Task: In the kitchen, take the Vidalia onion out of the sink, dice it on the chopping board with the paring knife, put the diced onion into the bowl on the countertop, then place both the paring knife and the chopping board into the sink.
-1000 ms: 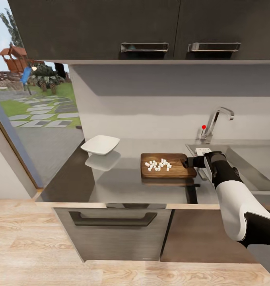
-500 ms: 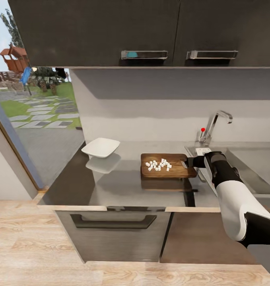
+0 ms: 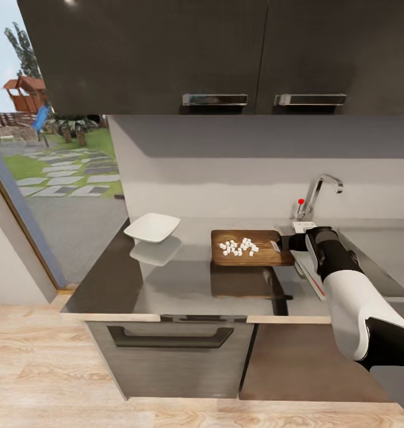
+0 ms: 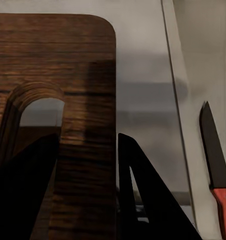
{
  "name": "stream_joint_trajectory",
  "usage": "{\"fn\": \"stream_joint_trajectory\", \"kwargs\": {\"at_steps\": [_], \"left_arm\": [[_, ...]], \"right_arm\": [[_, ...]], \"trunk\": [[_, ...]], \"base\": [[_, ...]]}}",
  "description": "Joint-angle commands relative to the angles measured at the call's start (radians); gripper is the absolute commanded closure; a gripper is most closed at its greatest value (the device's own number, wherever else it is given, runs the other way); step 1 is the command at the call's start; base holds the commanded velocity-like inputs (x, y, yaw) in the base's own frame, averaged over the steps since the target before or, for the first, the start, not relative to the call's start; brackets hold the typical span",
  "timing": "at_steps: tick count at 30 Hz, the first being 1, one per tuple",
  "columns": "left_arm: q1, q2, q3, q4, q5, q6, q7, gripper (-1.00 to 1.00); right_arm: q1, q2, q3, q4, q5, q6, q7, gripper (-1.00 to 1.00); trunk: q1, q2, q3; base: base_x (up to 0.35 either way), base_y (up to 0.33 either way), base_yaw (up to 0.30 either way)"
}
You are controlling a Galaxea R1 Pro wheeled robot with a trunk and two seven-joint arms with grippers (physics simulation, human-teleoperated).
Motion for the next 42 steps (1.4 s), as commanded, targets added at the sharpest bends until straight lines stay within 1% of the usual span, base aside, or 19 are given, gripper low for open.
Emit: {"fn": "stream_joint_trajectory", "kwargs": {"at_steps": [1, 15, 21, 28, 42], "left_arm": [[-0.002, 0.000, -0.001, 0.004, 0.007, -0.007, -0.001, -1.00], [-0.002, 0.000, -0.001, 0.004, 0.007, -0.007, -0.001, -1.00], [-0.002, 0.000, -0.001, 0.004, 0.007, -0.007, -0.001, -1.00], [-0.002, -0.001, -0.001, 0.004, 0.007, -0.007, -0.001, -1.00], [-0.002, -0.002, -0.001, 0.004, 0.007, -0.007, -0.001, -1.00]], "right_arm": [[-0.001, 0.000, -0.004, -0.001, 0.011, 0.003, 0.008, 1.00], [-0.001, 0.002, -0.004, -0.001, 0.010, 0.004, 0.006, 1.00], [-0.001, 0.001, -0.004, 0.000, 0.009, 0.022, 0.006, 1.00], [-0.001, 0.002, -0.003, 0.003, 0.009, 0.064, 0.003, 1.00], [-0.001, 0.002, -0.002, 0.008, 0.011, 0.067, 0.002, 1.00]], "trunk": [[-0.004, 0.007, 0.004], [-0.058, 0.105, 0.067], [-0.081, 0.147, 0.087], [-0.107, 0.196, 0.109], [-0.161, 0.294, 0.153]], "base": [[0.000, 0.000, 0.000], [0.000, 0.000, 0.000], [0.000, 0.000, 0.000], [0.000, 0.000, 0.000], [0.000, 0.000, 0.000]]}}
